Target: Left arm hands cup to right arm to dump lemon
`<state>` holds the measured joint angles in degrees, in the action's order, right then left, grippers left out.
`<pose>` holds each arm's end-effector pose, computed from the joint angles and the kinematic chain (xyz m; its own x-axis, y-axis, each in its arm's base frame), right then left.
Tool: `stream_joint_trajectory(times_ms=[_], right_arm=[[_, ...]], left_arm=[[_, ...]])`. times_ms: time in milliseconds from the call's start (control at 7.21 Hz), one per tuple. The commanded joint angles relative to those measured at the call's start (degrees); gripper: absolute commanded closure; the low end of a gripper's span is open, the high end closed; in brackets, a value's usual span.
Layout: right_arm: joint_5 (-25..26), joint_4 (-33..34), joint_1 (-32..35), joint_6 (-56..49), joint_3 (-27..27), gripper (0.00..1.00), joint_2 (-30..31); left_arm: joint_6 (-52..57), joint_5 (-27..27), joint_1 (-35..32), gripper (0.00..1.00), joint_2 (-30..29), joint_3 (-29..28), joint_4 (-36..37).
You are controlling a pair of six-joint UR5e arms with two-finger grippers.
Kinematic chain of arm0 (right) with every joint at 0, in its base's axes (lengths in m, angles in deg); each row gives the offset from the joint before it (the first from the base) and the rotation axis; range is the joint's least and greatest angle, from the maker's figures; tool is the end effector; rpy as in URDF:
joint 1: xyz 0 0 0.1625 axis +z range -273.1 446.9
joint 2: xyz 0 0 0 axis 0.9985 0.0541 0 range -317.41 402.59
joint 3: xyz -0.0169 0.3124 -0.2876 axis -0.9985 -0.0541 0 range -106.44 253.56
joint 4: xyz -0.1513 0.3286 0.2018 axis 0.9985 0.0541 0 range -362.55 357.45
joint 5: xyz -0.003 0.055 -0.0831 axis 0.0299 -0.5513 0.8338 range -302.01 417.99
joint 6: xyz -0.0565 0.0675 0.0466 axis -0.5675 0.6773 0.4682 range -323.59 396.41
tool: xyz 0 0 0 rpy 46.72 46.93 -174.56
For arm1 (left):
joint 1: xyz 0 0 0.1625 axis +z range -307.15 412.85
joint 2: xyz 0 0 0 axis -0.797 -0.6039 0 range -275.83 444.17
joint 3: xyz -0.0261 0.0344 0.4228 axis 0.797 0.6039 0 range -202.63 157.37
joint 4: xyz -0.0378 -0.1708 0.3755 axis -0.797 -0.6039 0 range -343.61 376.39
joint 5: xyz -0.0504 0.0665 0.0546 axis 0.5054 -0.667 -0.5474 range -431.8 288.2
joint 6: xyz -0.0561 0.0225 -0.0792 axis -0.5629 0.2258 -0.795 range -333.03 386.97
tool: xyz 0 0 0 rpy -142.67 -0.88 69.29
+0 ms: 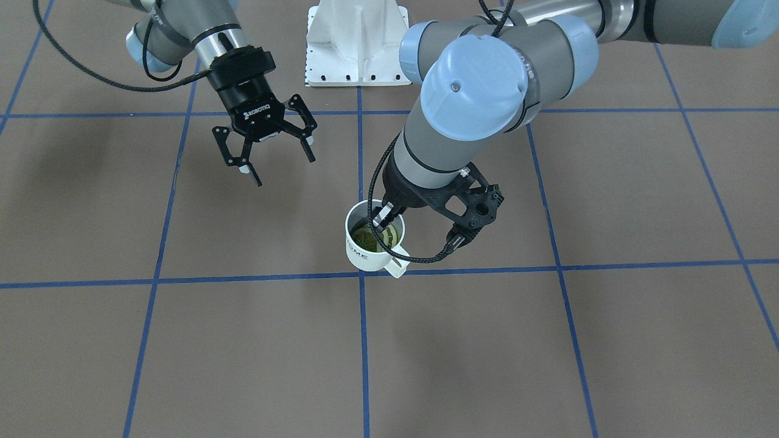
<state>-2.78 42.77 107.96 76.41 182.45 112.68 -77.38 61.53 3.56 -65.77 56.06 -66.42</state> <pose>-0.4461 -0.3667 0.2270 0.6552 -0.4641 0.5961 -0.4114 0.4426 0.7968 0.4398 -0.6107 0.0694 0.4105 -0.7534 -0.5137 0.3684 0.6523 -0.6624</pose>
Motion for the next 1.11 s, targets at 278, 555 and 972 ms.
stream_joint_trajectory(times_ms=[278,555,972], right_arm=[[11.19,-3.92,-6.30,5.18,-2.98,0.04,-2.23],[14.69,-4.01,-7.08,5.18,-4.47,0.04,-3.46],[17.95,-4.01,-8.32,5.18,-5.61,0.03,-4.16]], left_arm=[[-0.68,-0.09,2.69,1.00,-1.51,4.52,7.55],[-3.39,-0.09,4.81,1.00,-1.06,7.18,7.75],[-4.54,-0.18,6.39,1.00,-1.07,7.97,7.75]])
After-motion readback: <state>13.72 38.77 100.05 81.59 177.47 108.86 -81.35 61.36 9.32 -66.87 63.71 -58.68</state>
